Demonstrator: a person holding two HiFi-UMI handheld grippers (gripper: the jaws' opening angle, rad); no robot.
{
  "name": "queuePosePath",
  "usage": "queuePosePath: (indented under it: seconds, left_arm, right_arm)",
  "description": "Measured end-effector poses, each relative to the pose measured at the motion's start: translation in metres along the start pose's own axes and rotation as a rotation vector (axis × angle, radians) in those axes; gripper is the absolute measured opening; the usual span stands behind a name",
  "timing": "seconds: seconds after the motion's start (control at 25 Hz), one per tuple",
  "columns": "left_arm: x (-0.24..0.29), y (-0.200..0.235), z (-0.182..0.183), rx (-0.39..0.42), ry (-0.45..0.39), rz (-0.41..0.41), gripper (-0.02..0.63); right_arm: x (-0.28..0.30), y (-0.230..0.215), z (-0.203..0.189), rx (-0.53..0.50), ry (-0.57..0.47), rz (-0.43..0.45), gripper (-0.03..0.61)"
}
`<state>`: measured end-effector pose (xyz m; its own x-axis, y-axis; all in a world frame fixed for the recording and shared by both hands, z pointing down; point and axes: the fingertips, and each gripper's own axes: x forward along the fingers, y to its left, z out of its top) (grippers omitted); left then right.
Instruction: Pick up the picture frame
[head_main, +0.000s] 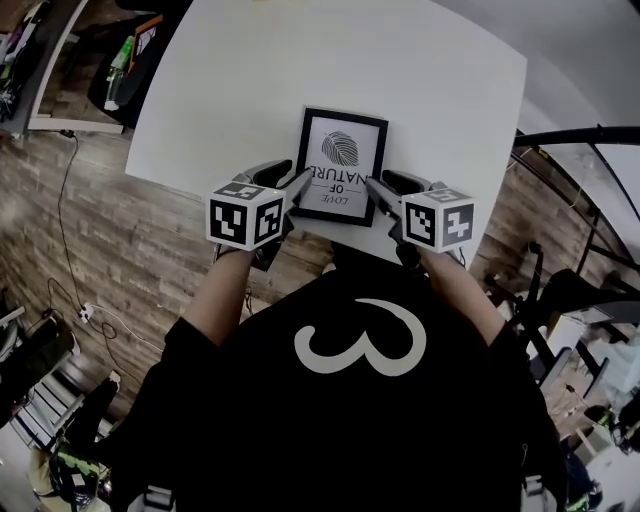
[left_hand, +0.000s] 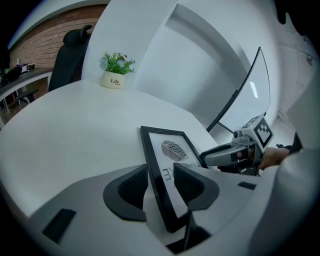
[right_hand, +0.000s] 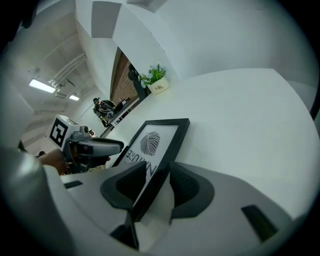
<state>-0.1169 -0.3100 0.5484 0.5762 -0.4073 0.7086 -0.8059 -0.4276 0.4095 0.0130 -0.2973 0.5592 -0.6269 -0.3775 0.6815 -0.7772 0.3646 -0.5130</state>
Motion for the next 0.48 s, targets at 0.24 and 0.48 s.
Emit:
queuePosePath:
  seconds: [0.24,0.48]
  left_arm:
    - [0.011,0.002,-0.002,-0.016,0.025,0.013,0.151]
    - [0.013,0.003,-0.001,-0.005,0.035,0.031,0.15]
  right_arm:
    - [0.006,-0.008,-0.002,-0.008,0.025,-0.034,0.157]
    - [0.007,-0.007,-0.002,-0.024,0.025,-0.058,0.155]
